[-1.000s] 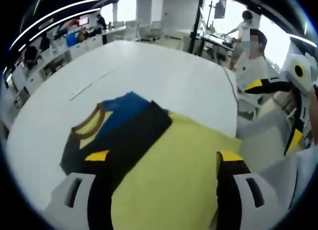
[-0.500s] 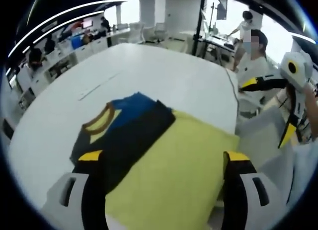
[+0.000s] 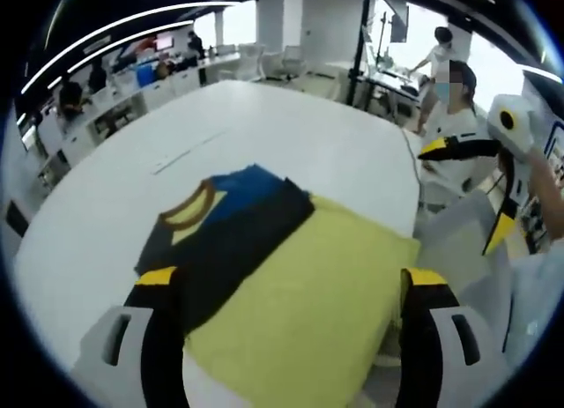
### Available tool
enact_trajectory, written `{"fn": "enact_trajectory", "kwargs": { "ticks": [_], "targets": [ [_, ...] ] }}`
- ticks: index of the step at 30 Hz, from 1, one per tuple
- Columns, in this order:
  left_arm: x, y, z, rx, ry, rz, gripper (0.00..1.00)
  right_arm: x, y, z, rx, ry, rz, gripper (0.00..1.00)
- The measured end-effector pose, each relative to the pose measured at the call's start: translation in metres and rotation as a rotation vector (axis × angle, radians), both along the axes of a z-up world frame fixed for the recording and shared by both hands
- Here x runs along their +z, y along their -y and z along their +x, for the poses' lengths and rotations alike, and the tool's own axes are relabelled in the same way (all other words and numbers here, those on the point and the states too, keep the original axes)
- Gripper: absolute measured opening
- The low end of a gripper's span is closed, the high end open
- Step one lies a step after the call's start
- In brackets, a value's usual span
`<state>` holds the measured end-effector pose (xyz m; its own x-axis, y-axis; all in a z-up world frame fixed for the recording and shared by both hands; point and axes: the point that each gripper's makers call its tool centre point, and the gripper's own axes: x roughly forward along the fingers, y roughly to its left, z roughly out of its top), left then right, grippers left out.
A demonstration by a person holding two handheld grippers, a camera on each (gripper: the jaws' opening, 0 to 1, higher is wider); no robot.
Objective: Fold the garment on the visible template until the final outline fits inside the template.
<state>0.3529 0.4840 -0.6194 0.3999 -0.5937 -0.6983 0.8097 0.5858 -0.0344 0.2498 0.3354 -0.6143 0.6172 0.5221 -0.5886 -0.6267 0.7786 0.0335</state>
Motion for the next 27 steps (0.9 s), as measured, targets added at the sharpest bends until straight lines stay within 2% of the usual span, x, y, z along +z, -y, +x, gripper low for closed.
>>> {"fn": "enact_trajectory", "kwargs": {
  "ticks": [5,14,27],
  "targets": [
    [0.006,-0.010,-0.002,0.025,0.017,-0.011,1.00,0.001,-0.001,0.002,0.008,0.002,-0.008,1.00],
    [0.007,-0.027,-0.016,0.058,0.003,-0.005,1.00,0.004,-0.004,0.005,0.016,0.009,-0.010,1.00],
    [0.025,-0.042,-0.028,0.092,0.052,-0.029,1.00,0.004,-0.003,0.006,0.025,0.010,-0.019,1.00]
  ]
}}
